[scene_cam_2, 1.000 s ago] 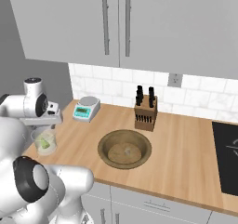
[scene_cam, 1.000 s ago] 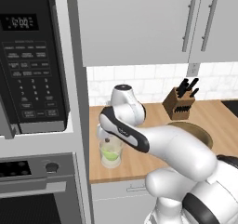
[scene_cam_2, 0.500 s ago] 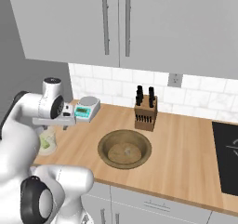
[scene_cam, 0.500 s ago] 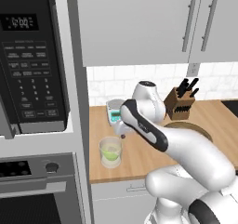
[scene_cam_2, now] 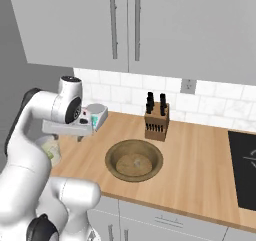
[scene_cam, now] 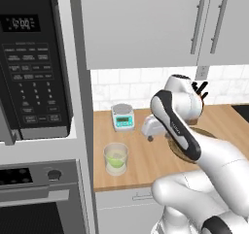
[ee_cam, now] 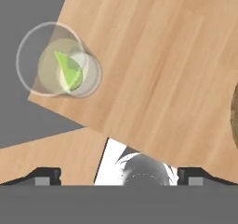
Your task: Grab a lemon wedge from the fridge and one ice cube from the ice bowl, and put them in the glass of lemonade.
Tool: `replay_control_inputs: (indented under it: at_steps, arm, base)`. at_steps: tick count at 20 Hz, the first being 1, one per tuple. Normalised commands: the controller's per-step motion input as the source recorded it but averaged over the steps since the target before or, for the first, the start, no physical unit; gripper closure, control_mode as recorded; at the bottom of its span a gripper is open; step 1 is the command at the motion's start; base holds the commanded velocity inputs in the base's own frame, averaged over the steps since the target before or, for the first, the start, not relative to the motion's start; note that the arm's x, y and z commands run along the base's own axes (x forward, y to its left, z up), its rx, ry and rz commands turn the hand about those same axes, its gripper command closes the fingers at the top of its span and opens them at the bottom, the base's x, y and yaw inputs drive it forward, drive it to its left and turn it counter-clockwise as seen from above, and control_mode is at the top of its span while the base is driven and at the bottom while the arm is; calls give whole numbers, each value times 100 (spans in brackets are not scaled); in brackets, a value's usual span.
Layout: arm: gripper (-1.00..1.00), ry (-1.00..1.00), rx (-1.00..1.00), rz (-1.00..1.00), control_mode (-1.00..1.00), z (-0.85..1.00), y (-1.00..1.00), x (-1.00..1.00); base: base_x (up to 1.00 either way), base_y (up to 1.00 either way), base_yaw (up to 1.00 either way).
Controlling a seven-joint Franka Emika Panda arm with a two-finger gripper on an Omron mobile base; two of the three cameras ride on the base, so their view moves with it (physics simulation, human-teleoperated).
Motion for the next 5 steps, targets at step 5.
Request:
replay_control_inputs:
  at_steps: [5]
  arm:
    - [-100, -8, 6, -14, -100, 0, -25, -59]
  base:
    - [0, 0, 0]
